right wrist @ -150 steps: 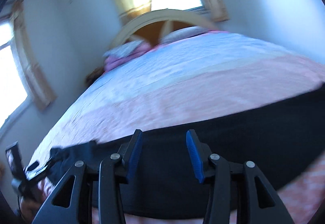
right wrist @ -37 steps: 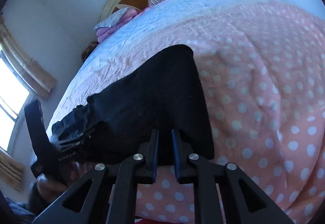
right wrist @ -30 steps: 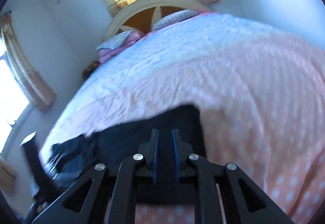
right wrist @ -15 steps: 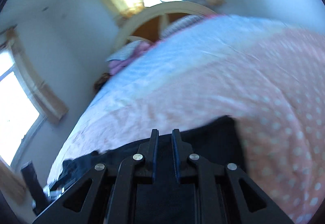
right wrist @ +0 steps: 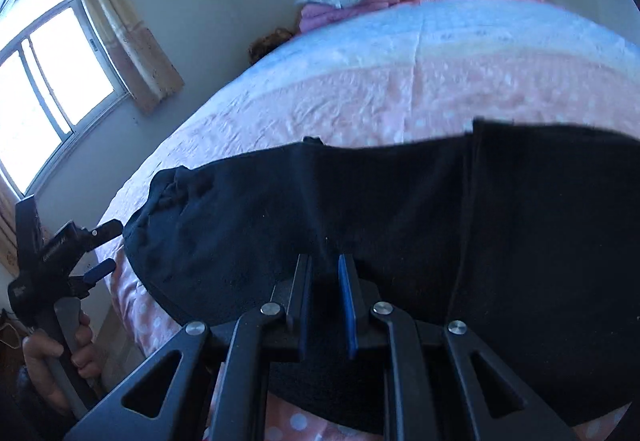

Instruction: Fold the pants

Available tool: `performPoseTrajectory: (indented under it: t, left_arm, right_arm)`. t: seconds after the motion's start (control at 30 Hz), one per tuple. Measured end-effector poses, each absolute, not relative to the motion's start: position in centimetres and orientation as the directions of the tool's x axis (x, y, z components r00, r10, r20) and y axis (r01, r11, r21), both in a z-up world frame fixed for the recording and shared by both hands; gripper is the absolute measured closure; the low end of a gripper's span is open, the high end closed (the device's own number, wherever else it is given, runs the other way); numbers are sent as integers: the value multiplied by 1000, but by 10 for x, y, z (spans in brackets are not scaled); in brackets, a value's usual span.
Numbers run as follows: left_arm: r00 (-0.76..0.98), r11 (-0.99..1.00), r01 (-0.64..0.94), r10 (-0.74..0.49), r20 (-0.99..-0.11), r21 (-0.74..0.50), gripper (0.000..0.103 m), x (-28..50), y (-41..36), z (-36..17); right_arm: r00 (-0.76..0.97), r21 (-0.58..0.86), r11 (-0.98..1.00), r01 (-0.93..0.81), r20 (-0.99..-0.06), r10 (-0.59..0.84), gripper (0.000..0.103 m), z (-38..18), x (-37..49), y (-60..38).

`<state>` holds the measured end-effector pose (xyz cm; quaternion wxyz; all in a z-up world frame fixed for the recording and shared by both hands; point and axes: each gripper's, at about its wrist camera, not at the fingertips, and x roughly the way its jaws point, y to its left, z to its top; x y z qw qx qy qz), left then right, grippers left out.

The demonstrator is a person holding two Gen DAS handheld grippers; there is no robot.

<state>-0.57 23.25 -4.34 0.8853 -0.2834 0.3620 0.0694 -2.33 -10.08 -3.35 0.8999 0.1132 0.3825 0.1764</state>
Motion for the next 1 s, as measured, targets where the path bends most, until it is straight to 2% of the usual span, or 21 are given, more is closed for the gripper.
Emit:
performPoseTrajectory:
  t: [0.27, 0.43, 0.5, 0.67, 0.7, 0.8, 0.93, 1.0]
  left_arm:
    - [757, 772, -337, -119, -643, -540, 0, 8, 239, -43]
    - [784, 761, -310, -135, -606, -570, 2, -2, 238, -44]
    - [799, 779, -314, -93, -595, -543, 11, -7, 234, -44]
    - [849, 775, -286, -67, -524, -563, 24, -12, 236, -44]
    - [851, 780, -282, -65, -521, -558, 24, -12, 236, -43]
    - [804, 770, -328, -77, -590, -548, 24, -6, 235, -51]
    - [791, 773, -355, -51, -610, -525, 24, -9, 228, -49]
    - [804, 749, -340, -82, -589, -568, 23, -6, 231, -48]
  right_arm:
    - [621, 376, 896, -237, -651, 437, 87, -36, -26, -108]
    - [632, 346, 908, -238, -655, 415, 85, -35, -26, -100]
    - [632, 347, 906, -241, -653, 418, 84, -35, -26, -99]
    - [631, 358, 901, -243, -648, 428, 83, -35, -26, -101]
    - [631, 361, 901, -242, -647, 428, 83, -35, -26, -101]
    - [632, 359, 902, -239, -648, 425, 83, -35, -26, -101]
    - [632, 363, 901, -237, -647, 426, 83, -35, -26, -103]
    - [631, 366, 900, -237, -647, 429, 83, -35, -26, -104]
